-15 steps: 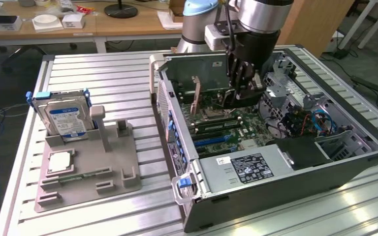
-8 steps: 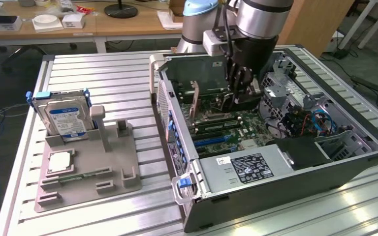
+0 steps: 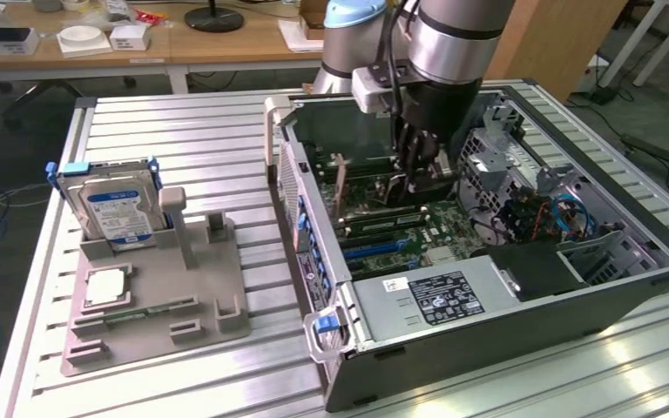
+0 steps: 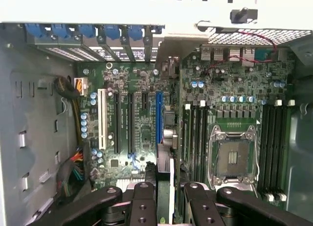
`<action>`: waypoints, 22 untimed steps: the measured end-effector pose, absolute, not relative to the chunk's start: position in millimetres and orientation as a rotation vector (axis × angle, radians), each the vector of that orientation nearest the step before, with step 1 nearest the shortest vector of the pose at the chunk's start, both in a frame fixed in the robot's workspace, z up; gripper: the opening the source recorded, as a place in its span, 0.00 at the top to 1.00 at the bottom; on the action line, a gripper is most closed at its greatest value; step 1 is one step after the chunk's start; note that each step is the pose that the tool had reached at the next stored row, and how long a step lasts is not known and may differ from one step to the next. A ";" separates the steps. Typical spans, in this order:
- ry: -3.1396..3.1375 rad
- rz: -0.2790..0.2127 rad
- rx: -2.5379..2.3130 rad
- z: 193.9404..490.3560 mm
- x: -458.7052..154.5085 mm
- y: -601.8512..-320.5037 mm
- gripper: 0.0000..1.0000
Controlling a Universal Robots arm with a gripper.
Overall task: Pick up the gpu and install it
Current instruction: 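Insert the gpu into the slot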
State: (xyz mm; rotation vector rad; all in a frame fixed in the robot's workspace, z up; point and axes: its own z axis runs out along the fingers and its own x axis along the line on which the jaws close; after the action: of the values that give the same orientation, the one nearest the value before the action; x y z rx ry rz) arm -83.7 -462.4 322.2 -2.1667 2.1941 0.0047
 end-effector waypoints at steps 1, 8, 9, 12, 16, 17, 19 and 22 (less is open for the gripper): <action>2.196 0.009 -2.169 320.9 -83.8 -462.4 0.73; 2.200 0.016 -2.172 310.9 -84.4 -462.9 0.73; 2.199 0.016 -2.172 309.6 -84.5 -463.0 0.73; 2.200 0.016 -2.172 308.3 -84.9 -464.2 0.73; 2.199 0.016 -2.172 307.0 -86.9 -465.3 0.73; 2.200 0.016 -2.172 306.8 -87.4 -465.5 0.73; 2.200 0.016 -2.172 306.3 -88.1 -466.4 0.73; 2.200 0.016 -2.172 305.6 -88.2 -469.0 0.73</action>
State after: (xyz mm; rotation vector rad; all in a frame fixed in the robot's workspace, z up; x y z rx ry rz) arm -88.2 -469.0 305.6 -2.1717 2.1997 0.0159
